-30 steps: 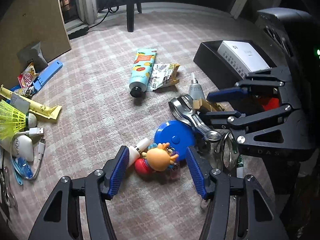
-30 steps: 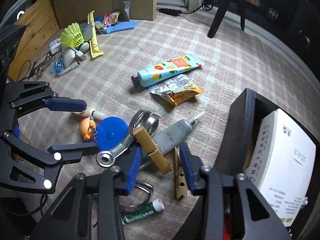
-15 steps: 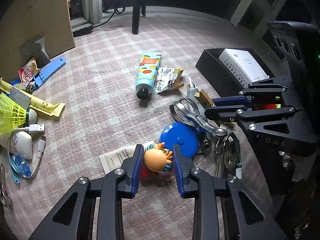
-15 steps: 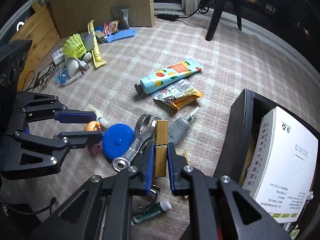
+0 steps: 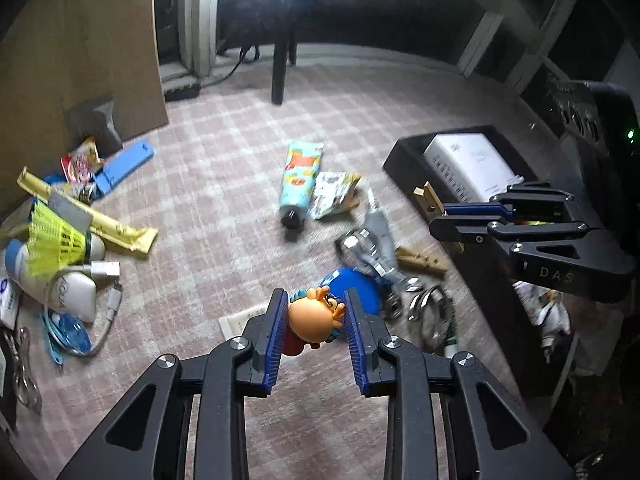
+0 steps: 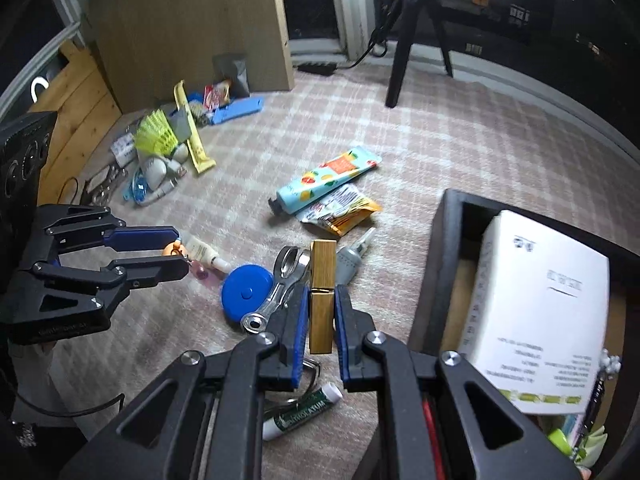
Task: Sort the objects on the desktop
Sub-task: 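Carry figure and wooden clothespin into the black box and open both tools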
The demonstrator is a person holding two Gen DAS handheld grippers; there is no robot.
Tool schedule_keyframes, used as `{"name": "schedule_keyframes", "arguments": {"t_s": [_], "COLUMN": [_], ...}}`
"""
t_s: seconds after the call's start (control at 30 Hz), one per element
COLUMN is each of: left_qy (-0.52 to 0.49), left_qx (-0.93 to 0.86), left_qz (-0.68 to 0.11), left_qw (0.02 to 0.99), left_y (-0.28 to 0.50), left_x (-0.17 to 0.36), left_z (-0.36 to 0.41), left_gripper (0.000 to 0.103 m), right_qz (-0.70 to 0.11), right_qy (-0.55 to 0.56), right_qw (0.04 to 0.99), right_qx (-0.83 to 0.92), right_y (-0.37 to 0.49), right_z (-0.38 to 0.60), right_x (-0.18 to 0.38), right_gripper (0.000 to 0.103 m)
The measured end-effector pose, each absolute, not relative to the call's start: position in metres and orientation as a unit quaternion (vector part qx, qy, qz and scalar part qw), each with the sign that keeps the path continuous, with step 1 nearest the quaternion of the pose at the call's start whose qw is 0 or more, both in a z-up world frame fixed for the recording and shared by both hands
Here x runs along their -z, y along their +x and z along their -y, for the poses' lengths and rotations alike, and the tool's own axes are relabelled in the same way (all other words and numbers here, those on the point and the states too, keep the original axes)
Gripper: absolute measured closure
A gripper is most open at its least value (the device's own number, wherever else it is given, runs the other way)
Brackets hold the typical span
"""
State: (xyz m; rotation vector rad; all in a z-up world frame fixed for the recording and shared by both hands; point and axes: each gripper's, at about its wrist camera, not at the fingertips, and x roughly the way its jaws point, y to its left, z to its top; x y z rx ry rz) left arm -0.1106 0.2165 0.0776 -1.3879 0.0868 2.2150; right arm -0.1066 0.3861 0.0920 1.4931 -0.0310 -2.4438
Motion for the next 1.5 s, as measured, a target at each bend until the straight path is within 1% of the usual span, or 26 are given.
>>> {"name": "schedule_keyframes", "arguments": {"t_s": [0.23, 0.53, 0.67, 0.97, 1.3, 1.37, 1.4, 1.43, 1.47, 1.5], "left_qy": [-0.486, -0.458, -0.452, -0.45, -0.447, -0.457, -0.463, -0.469, -0.468, -0.466], "left_qx": [-0.821, -0.803, -0.786, -0.756, -0.739, -0.733, -0.732, -0.733, -0.735, -0.738], "left_qz": [-0.031, -0.056, -0.075, -0.098, -0.127, -0.133, -0.135, -0.135, -0.128, -0.123], "left_qw": [0.299, 0.378, 0.415, 0.466, 0.488, 0.486, 0.48, 0.474, 0.473, 0.473], "left_y": [-0.109, -0.091, -0.076, -0.046, -0.025, -0.025, -0.026, -0.027, -0.028, -0.029], "left_x": [-0.109, -0.137, -0.142, -0.143, -0.141, -0.139, -0.137, -0.136, -0.136, -0.137], "left_z": [-0.243, -0.321, -0.363, -0.431, -0.467, -0.472, -0.473, -0.473, -0.471, -0.468], "left_gripper": [0.076, 0.076, 0.076, 0.076, 0.076, 0.075, 0.066, 0.053, 0.051, 0.051], "right_qz": [0.037, 0.066, 0.077, 0.099, 0.112, 0.104, 0.097, 0.094, 0.094, 0.094], "right_qy": [0.494, 0.479, 0.477, 0.478, 0.486, 0.489, 0.491, 0.493, 0.491, 0.488], "right_qw": [0.103, 0.023, -0.014, -0.088, -0.113, -0.115, -0.117, -0.12, -0.122, -0.12], "right_qx": [0.862, 0.875, 0.875, 0.868, 0.859, 0.858, 0.858, 0.857, 0.857, 0.859], "right_y": [-0.09, -0.054, -0.037, -0.008, -0.002, -0.003, -0.004, -0.004, -0.004, -0.004], "right_z": [-0.418, -0.488, -0.522, -0.586, -0.608, -0.606, -0.605, -0.604, -0.603, -0.602], "right_x": [-0.118, -0.138, -0.141, -0.141, -0.131, -0.13, -0.13, -0.129, -0.13, -0.131], "right_gripper": [0.09, 0.09, 0.09, 0.09, 0.09, 0.09, 0.085, 0.08, 0.072, 0.071]}}
